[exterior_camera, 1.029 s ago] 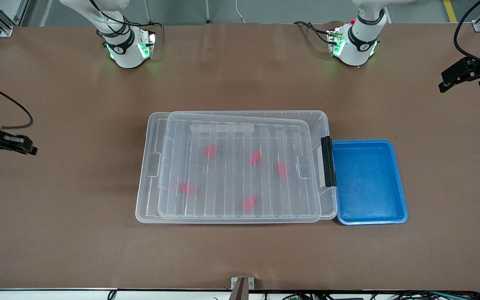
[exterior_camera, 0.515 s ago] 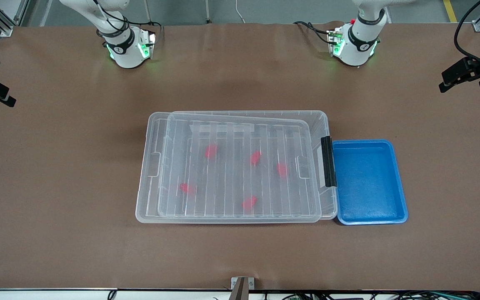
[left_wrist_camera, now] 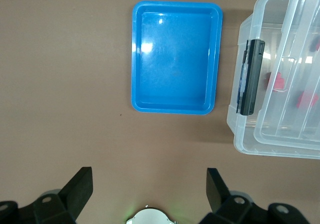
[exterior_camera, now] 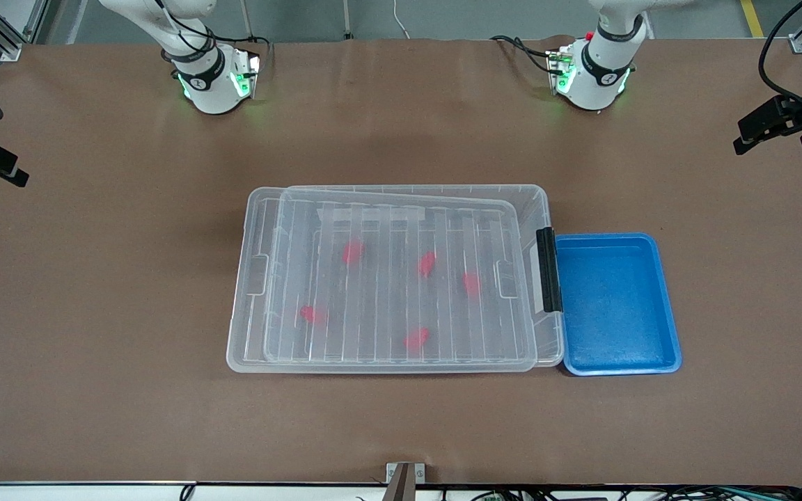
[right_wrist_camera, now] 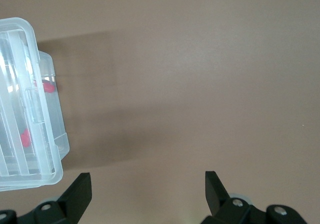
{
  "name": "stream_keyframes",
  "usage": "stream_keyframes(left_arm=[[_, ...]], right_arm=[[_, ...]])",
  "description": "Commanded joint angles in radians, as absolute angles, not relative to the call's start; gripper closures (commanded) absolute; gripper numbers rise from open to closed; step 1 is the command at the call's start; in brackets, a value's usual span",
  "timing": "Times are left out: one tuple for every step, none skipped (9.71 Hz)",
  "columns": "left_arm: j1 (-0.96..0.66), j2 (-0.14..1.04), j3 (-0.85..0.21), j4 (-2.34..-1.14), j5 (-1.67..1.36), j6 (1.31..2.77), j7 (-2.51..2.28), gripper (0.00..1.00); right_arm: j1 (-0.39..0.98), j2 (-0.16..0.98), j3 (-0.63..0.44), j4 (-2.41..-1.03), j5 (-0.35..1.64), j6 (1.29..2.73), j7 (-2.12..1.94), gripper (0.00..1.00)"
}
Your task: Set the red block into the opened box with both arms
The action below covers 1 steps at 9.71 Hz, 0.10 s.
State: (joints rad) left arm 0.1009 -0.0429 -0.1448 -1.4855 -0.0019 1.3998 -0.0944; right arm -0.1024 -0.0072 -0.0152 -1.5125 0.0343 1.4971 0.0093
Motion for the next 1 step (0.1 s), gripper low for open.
stream_keyframes(left_arm=[[0.103, -0.031, -0.143, -1.494, -0.011, 1.387, -0.071, 0.00]], right_arm=[[-0.106, -0.015, -0.014, -1.522, 0.020, 1.503, 0.020, 0.00]])
